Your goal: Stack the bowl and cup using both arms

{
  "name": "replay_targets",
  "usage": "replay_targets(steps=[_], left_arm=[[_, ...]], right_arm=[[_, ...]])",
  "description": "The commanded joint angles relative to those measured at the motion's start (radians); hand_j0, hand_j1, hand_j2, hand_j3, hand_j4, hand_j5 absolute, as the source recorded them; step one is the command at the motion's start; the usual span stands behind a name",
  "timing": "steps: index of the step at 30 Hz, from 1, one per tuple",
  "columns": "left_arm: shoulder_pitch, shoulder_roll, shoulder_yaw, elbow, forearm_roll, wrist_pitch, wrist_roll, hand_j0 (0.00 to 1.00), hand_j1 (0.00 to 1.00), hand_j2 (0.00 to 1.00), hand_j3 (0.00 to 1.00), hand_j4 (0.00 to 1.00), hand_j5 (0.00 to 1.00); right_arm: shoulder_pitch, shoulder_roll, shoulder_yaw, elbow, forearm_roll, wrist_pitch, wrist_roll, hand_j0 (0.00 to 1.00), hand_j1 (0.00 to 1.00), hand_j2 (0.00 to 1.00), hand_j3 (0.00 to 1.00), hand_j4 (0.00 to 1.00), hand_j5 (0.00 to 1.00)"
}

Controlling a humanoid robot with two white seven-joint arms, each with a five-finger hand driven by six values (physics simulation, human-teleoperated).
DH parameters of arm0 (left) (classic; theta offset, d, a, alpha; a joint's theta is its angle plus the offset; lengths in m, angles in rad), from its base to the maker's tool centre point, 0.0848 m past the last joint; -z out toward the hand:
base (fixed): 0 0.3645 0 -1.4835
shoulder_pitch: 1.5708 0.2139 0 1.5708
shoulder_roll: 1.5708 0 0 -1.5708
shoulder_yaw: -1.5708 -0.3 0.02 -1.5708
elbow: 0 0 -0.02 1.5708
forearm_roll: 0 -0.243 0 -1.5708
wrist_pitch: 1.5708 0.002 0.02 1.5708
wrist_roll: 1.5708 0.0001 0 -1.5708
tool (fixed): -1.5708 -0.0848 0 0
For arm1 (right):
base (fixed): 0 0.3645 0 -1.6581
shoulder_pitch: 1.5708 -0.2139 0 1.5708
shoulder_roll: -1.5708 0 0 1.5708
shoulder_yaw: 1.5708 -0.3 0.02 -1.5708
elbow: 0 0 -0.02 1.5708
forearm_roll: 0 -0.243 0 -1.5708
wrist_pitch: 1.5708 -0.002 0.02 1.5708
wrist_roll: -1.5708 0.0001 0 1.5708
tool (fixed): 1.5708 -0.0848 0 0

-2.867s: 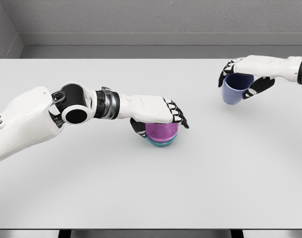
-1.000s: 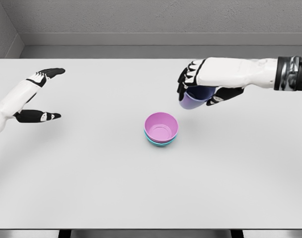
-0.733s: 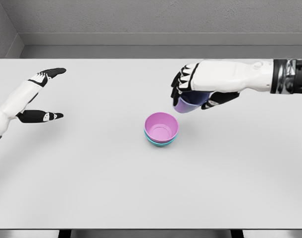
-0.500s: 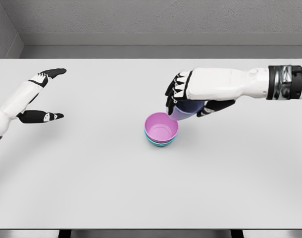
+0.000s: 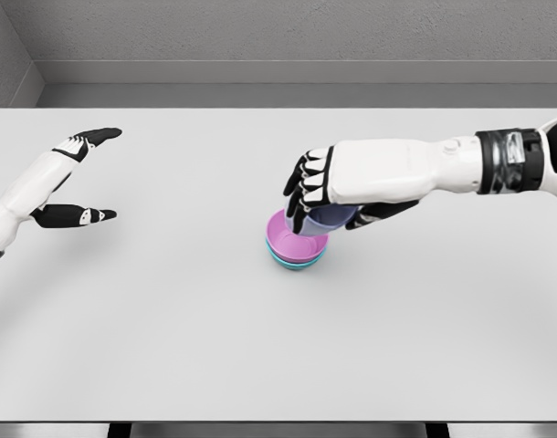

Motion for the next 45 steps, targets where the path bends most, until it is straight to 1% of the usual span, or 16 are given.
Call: replay_targets(steps=[1, 7, 8, 9, 14, 16, 21, 30, 38, 40, 42, 45], left_arm=[[0.0, 0.001, 0.0, 0.004, 0.007, 0.001, 0.0, 1.0, 1.0, 1.0, 1.0, 1.0, 1.0], [0.0, 0.001, -0.001, 0.002, 0.007, 0.001, 0.0, 1.0, 1.0, 1.0, 1.0, 1.0, 1.0], [0.0, 0.001, -0.001, 0.002, 0.007, 0.001, 0.0, 1.0, 1.0, 1.0, 1.0, 1.0, 1.0], [0.0, 0.001, -0.001, 0.002, 0.007, 0.001, 0.0, 1.0, 1.0, 1.0, 1.0, 1.0, 1.0], [0.0, 0.001, -0.003, 0.002, 0.007, 0.001, 0.0, 1.0, 1.0, 1.0, 1.0, 1.0, 1.0], [0.0, -0.001, -0.003, 0.002, 0.007, 0.001, 0.0, 1.0, 1.0, 1.0, 1.0, 1.0, 1.0], [0.0, -0.01, -0.003, -0.001, -0.003, 0.001, 0.0, 1.0, 1.0, 1.0, 1.0, 1.0, 1.0], [0.0, -0.011, -0.004, -0.001, -0.009, 0.001, 0.0, 1.0, 1.0, 1.0, 1.0, 1.0, 1.0], [0.0, -0.013, -0.004, -0.007, -0.009, 0.001, 0.0, 1.0, 1.0, 1.0, 1.0, 1.0, 1.0], [0.0, -0.013, -0.004, -0.007, -0.009, 0.001, 0.0, 1.0, 1.0, 1.0, 1.0, 1.0, 1.0], [0.002, -0.013, -0.004, -0.007, -0.009, 0.001, 0.0, 1.0, 1.0, 1.0, 1.0, 1.0, 1.0], [0.002, -0.013, -0.006, -0.008, -0.009, 0.001, 0.0, 1.0, 1.0, 1.0, 1.0, 1.0, 1.0]], right_arm=[[0.0, 0.003, 0.004, 0.0, -0.006, 0.002, -0.001, 0.61, 0.61, 0.61, 0.61, 0.61, 0.61], [0.012, 0.005, 0.007, 0.003, 0.0, 0.003, -0.001, 0.61, 0.61, 0.61, 0.61, 0.61, 0.61], [0.014, 0.014, 0.007, 0.005, 0.002, 0.003, -0.001, 0.61, 0.61, 0.61, 0.61, 0.61, 0.61], [0.017, 0.039, 0.007, 0.008, 0.008, 0.005, -0.001, 0.61, 0.61, 0.61, 0.61, 0.61, 0.61], [0.018, 0.046, 0.009, 0.031, 0.017, 0.011, -0.001, 0.61, 0.61, 0.61, 0.61, 0.61, 0.61], [0.02, 0.066, 0.01, 0.054, 0.02, 0.013, -0.001, 0.61, 0.61, 0.61, 0.61, 0.61, 0.61], [0.02, 0.068, 0.012, 0.075, 0.03, 0.013, -0.001, 0.61, 0.61, 0.61, 0.61, 0.61, 0.61], [0.049, 0.066, 0.012, 0.071, 0.031, 0.006, -0.001, 0.61, 0.61, 0.61, 0.61, 0.61, 0.61], [0.055, 0.068, 0.012, 0.077, 0.042, 0.006, -0.001, 0.61, 0.61, 0.61, 0.61, 0.61, 0.61], [0.054, 0.068, 0.032, 0.09, 0.051, 0.006, -0.001, 0.61, 0.61, 0.61, 0.61, 0.61, 0.61], [0.054, 0.089, 0.033, 0.106, 0.053, 0.006, -0.001, 0.61, 0.61, 0.61, 0.61, 0.61, 0.61], [0.054, 0.089, 0.033, 0.11, 0.053, 0.006, -0.001, 0.61, 0.61, 0.61, 0.61, 0.61, 0.61]])
